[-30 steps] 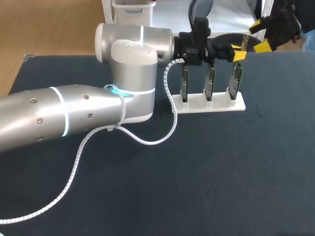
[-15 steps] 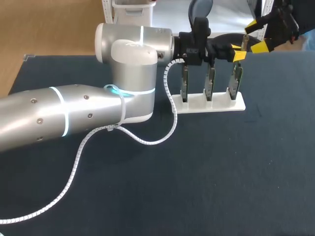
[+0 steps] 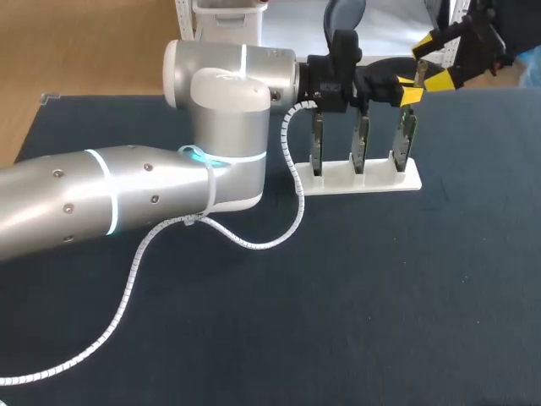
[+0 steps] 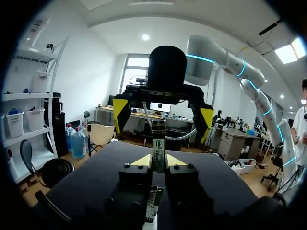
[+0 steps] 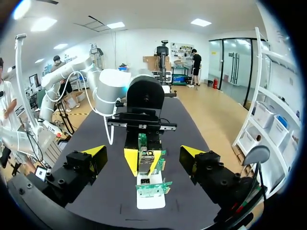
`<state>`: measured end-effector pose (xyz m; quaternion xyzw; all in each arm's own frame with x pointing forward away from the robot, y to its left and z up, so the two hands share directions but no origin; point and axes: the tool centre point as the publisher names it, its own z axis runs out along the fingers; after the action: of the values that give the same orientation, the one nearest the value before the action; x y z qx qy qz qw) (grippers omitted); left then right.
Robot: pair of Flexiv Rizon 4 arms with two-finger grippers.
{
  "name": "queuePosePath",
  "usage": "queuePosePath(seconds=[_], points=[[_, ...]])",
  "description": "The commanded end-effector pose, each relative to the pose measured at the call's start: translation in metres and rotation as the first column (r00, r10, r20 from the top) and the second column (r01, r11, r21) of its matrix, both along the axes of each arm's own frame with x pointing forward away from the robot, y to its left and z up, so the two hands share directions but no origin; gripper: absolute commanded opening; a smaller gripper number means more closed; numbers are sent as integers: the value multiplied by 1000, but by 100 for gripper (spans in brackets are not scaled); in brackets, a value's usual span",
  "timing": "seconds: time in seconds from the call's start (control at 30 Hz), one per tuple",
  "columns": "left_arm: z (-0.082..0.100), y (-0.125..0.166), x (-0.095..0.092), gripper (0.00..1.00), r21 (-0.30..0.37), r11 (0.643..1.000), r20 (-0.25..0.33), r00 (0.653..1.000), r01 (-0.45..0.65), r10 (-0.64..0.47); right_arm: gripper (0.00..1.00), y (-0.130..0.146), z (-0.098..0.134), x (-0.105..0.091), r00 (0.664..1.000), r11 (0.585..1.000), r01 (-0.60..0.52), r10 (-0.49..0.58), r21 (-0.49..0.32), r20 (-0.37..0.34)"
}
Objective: Pick up the optical module with the left hand, and insert it into the network port with the right hand.
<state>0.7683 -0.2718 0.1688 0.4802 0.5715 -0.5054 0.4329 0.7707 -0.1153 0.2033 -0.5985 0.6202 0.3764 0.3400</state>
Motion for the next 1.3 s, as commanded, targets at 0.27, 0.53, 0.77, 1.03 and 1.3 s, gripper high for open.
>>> queuePosePath(seconds=[0.27,0.53,0.77,1.03,1.3], points=[[0,-1,2,0,3,1000,-2,1000,4,-4,71,0,-1,6,1000,1000,-6,6,-13,-3],[0,-1,2,0,3,1000,-2,1000,4,-4,0,0,-2,4,1000,1000,6,-6,-20,-2],[0,-1,2,0,3,1000,-2,1000,4,-4,0,-1,-3,2,1000,1000,2,-2,-28,-3],[0,-1,2,0,3,1000,-2,1000,4,-4,0,0,-4,1,1000,1000,-4,4,-26,-3],[0,-1,2,100,3,1000,-2,1000,4,-4,0,2,-5,-1,1000,1000,-7,7,-30,-8]])
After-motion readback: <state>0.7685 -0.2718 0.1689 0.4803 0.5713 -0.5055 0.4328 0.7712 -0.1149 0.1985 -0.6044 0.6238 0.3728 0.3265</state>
